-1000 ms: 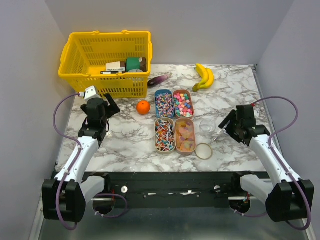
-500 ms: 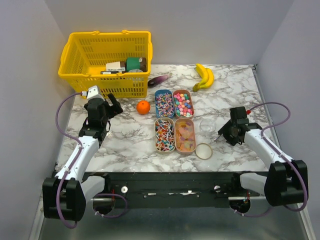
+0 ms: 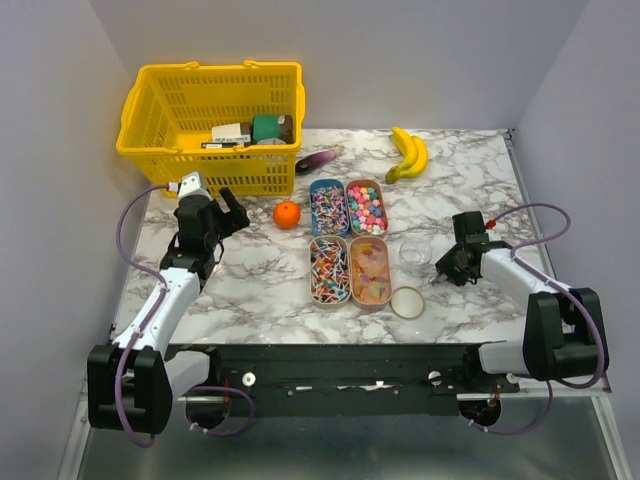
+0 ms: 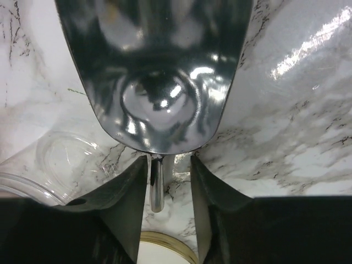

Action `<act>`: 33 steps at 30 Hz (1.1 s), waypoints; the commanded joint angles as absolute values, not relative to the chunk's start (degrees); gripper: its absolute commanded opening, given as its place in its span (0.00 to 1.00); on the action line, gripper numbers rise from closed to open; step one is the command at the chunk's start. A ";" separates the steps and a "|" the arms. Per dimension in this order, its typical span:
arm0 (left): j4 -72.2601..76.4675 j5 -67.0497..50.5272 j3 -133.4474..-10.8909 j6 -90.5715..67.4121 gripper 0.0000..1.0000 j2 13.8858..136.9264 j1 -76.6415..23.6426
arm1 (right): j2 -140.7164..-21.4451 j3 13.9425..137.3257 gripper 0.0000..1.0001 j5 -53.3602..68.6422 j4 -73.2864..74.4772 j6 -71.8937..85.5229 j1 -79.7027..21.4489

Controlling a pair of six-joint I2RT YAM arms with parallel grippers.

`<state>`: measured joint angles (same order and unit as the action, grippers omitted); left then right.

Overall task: Pack the candies
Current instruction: Pick up the spatula from the center of the board.

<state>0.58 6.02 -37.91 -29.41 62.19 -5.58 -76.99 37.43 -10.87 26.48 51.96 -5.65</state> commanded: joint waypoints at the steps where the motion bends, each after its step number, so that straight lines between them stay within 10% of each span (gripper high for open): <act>1: 0.88 2.20 -39.90 -30.94 0.99 63.02 -5.27 | -79.45 37.79 0.30 -12.92 24.26 51.07 -5.98; 6: 2.28 -2.09 -40.60 -32.78 0.99 62.67 -5.27 | -79.89 38.58 0.01 -13.10 24.26 49.75 -6.06; 21: -2.63 -29.59 -51.58 -28.65 0.99 67.49 -5.36 | -69.76 57.72 0.01 7.80 24.34 23.33 -10.45; 33: 9.05 -43.33 -53.79 -33.92 0.99 70.84 -13.26 | -79.27 67.06 0.01 15.12 30.76 8.80 -36.55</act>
<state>4.91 -36.84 -52.10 -32.38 69.19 -9.63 -77.34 64.66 12.01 27.11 15.18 -31.44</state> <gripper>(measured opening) 0.988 0.037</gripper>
